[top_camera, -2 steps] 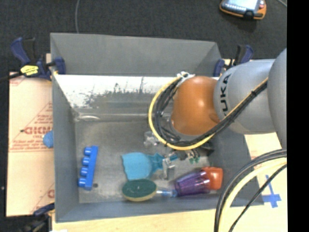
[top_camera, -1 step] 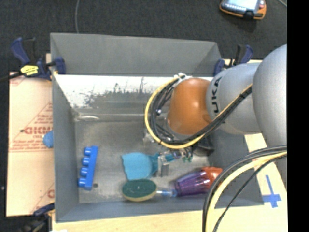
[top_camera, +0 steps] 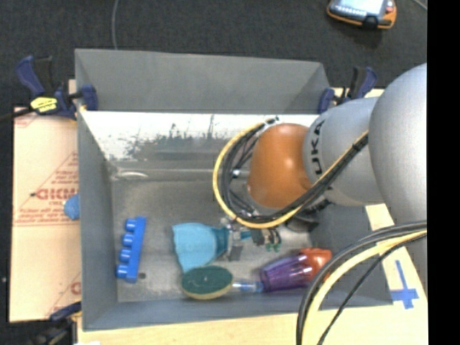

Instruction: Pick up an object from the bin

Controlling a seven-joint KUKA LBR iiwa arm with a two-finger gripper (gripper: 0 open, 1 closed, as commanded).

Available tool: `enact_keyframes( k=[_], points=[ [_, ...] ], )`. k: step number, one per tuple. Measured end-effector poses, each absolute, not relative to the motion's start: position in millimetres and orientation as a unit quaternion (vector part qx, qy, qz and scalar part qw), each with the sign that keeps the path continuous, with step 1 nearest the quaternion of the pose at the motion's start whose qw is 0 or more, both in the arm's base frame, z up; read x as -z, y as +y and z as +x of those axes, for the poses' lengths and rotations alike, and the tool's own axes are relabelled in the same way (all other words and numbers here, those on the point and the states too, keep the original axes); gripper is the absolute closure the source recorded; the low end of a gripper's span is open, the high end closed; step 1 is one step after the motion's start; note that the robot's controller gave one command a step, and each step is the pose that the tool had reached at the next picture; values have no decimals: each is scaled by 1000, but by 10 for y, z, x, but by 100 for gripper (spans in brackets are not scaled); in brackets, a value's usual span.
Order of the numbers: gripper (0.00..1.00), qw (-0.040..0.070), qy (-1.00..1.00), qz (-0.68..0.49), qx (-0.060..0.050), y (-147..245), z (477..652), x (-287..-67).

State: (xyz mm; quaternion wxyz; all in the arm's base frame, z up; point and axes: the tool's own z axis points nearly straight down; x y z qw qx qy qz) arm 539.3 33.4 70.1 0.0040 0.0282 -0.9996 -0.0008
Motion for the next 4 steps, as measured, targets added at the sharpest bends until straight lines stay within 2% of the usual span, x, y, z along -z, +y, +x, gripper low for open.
enact_keyframes(
  k=[1,2,3,4],
  points=[
    [100,4,-1000,28,1,333,5394,-702],
    [100,5,-1000,28,1,330,5368,-872],
    [100,0,-1000,28,1,329,5400,-1180],
    [100,2,-1000,28,1,326,5391,-1382]
  ],
)
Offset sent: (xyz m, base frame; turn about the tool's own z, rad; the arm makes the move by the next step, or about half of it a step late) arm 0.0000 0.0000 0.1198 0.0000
